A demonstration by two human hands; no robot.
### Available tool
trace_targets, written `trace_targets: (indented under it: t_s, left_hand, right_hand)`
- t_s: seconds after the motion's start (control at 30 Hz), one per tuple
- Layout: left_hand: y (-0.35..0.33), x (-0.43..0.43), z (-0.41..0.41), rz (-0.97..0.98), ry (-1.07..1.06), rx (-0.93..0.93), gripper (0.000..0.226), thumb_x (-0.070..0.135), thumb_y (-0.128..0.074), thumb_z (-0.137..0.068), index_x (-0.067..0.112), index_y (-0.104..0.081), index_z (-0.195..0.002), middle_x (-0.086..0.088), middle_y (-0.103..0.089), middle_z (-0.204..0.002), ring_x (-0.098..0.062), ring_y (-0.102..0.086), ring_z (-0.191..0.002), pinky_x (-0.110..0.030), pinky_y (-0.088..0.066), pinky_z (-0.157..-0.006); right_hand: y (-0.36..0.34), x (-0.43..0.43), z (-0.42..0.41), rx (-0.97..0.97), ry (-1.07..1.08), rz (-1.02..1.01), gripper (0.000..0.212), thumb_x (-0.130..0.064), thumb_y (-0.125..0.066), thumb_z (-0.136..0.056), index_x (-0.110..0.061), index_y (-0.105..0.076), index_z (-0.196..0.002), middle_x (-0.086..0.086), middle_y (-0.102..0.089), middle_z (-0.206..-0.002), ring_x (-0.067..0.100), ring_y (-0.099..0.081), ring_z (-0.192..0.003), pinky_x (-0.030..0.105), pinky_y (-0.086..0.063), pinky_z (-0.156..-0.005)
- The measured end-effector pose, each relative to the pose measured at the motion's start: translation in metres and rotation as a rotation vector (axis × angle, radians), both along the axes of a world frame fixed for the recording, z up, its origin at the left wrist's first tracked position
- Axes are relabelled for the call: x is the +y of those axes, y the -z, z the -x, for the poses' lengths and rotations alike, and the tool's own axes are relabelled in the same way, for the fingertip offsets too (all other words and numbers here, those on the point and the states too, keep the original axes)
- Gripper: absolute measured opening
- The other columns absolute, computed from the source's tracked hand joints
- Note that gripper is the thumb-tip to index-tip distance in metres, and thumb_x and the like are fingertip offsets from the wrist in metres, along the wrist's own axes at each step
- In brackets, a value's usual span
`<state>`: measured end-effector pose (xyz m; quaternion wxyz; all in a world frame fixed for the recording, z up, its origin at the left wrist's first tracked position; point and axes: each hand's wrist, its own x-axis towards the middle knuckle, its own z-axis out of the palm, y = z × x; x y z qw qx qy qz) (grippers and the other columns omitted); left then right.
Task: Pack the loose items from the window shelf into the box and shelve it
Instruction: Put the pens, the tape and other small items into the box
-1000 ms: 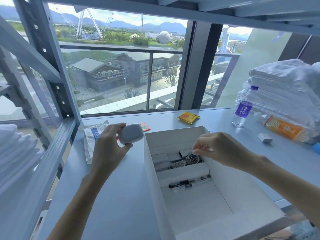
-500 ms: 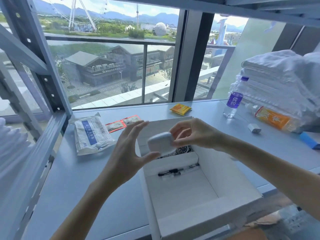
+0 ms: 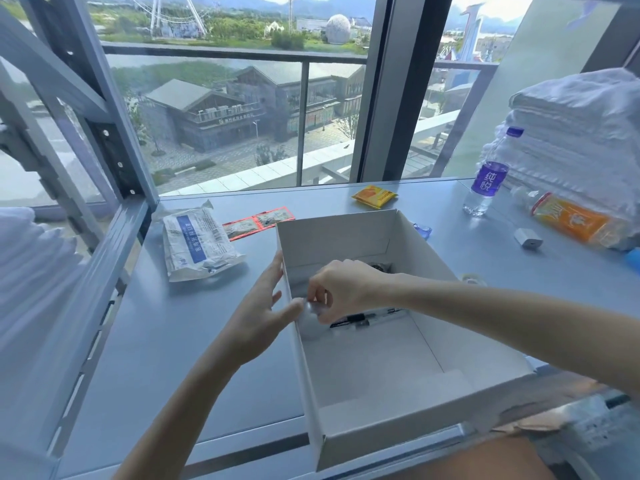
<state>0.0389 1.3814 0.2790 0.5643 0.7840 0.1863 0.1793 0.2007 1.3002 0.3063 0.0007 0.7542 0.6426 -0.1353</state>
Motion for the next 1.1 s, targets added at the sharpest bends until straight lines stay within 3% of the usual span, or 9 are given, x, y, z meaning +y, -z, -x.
trace_targets:
  t_s: [0.17, 0.33, 0.57, 0.7, 0.93, 1.1]
  left_hand:
    - [0.000, -0.002, 0.000, 0.009, -0.012, -0.012, 0.101, 0.051, -0.053, -0.062, 0.027, -0.008, -0.149, 0.034, -0.020, -0.142, 0.011, -0.025, -0.133, -0.025, -0.031, -0.108]
    - [0.001, -0.001, 0.000, 0.012, -0.029, -0.010, 0.102, 0.051, -0.052, -0.062, 0.027, -0.007, -0.150, 0.023, -0.017, -0.149, 0.006, -0.021, -0.137, -0.026, -0.033, -0.108]
    - [0.001, -0.002, 0.001, 0.006, -0.037, -0.015, 0.099, 0.053, -0.051, -0.061, 0.032, -0.009, -0.148, 0.044, -0.021, -0.132, 0.015, -0.025, -0.129, -0.012, -0.036, -0.096]
    - [0.002, -0.002, 0.001, 0.002, -0.037, -0.023, 0.100, 0.053, -0.052, -0.062, 0.030, -0.011, -0.150, 0.030, -0.021, -0.145, 0.008, -0.024, -0.135, -0.020, -0.037, -0.103]
    - [0.000, -0.003, 0.002, 0.012, -0.040, -0.036, 0.100, 0.054, -0.052, -0.061, 0.030, -0.011, -0.149, 0.027, -0.022, -0.145, 0.010, -0.026, -0.132, -0.004, -0.039, -0.090]
    - [0.003, 0.000, 0.002, 0.011, -0.022, -0.053, 0.098, 0.054, -0.055, -0.062, 0.031, -0.014, -0.149, 0.024, -0.027, -0.147, 0.010, -0.027, -0.133, -0.023, -0.039, -0.104]
  right_hand:
    - [0.004, 0.002, 0.007, 0.018, -0.066, -0.049, 0.020, -0.027, -0.064, -0.075, -0.025, -0.064, -0.095, -0.008, -0.055, -0.091, 0.013, -0.047, -0.079, 0.025, -0.036, -0.061]
    - [0.010, 0.003, 0.003, 0.175, -0.025, -0.029, 0.031, -0.025, -0.069, -0.075, -0.024, -0.064, -0.106, -0.010, -0.050, -0.092, 0.014, -0.053, -0.090, 0.031, -0.047, -0.078]
    - [0.021, -0.002, 0.003, 0.165, -0.015, -0.090, 0.038, -0.022, -0.071, -0.071, -0.023, -0.061, -0.108, -0.009, -0.048, -0.091, 0.015, -0.053, -0.083, 0.026, -0.041, -0.069]
    - [0.019, -0.003, 0.002, 0.142, -0.028, -0.077, 0.039, -0.021, -0.068, -0.075, -0.022, -0.058, -0.113, -0.006, -0.050, -0.096, 0.013, -0.046, -0.078, 0.028, -0.043, -0.069]
    - [0.022, -0.006, -0.002, 0.200, -0.017, -0.051, 0.047, -0.022, -0.069, -0.076, -0.021, -0.054, -0.120, -0.003, -0.055, -0.111, 0.013, -0.053, -0.094, 0.038, -0.050, -0.083]
    - [0.021, -0.012, -0.006, 0.208, -0.016, -0.058, 0.053, -0.020, -0.071, -0.077, -0.020, -0.051, -0.126, 0.000, -0.054, -0.117, 0.014, -0.052, -0.108, 0.031, -0.048, -0.087]
